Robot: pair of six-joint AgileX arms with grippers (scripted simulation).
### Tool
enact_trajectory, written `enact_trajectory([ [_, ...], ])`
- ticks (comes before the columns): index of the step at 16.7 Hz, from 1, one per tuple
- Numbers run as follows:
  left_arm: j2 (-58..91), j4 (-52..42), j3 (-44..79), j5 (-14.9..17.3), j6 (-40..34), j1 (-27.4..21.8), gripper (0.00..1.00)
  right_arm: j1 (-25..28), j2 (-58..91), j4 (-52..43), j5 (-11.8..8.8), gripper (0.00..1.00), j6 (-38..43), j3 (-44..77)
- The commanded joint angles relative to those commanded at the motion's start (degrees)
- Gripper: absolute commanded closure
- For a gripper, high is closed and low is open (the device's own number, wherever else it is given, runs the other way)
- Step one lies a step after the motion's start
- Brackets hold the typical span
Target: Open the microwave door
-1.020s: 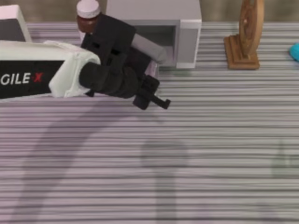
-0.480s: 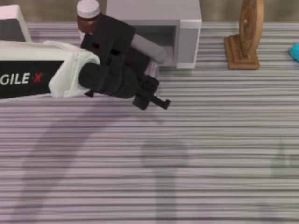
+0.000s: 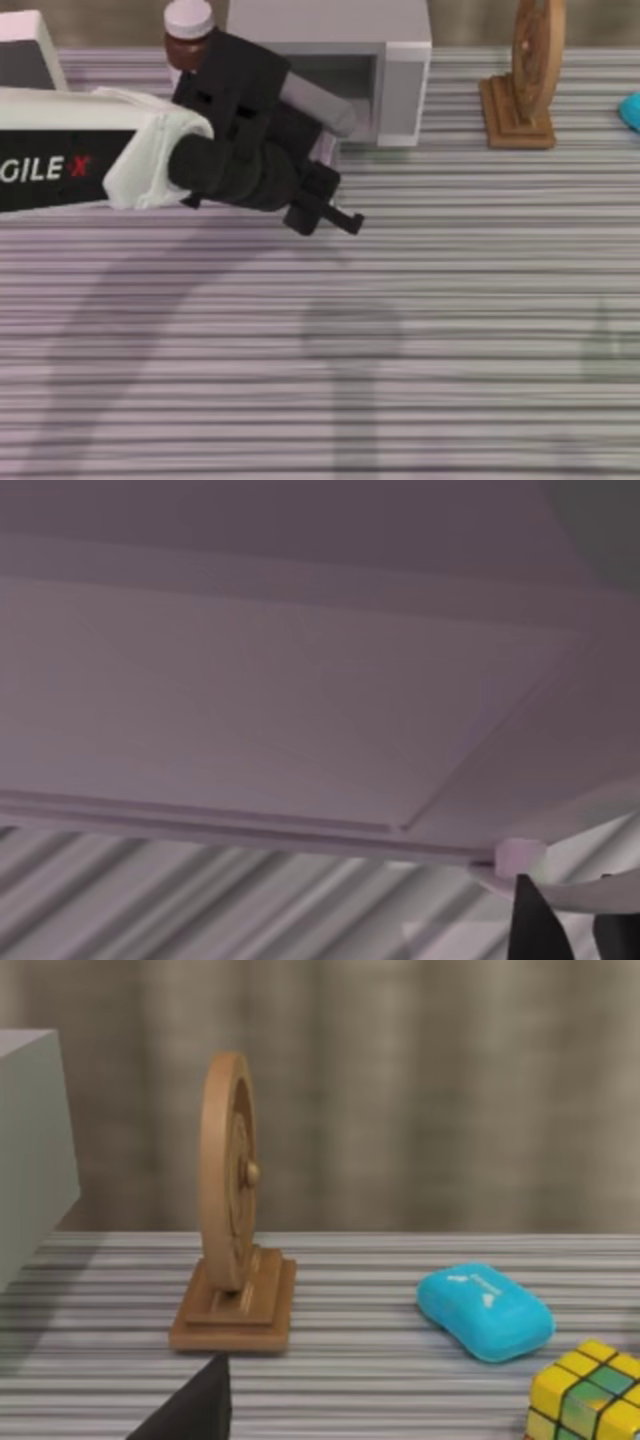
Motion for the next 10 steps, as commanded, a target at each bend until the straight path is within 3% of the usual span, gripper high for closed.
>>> enact_trajectory([
  [10,-0.51,-0.15,-0.61,1.53,1.42,0.46,1.00,0.00,0.00,0.00,0.00,0.00,0.00,0.00],
])
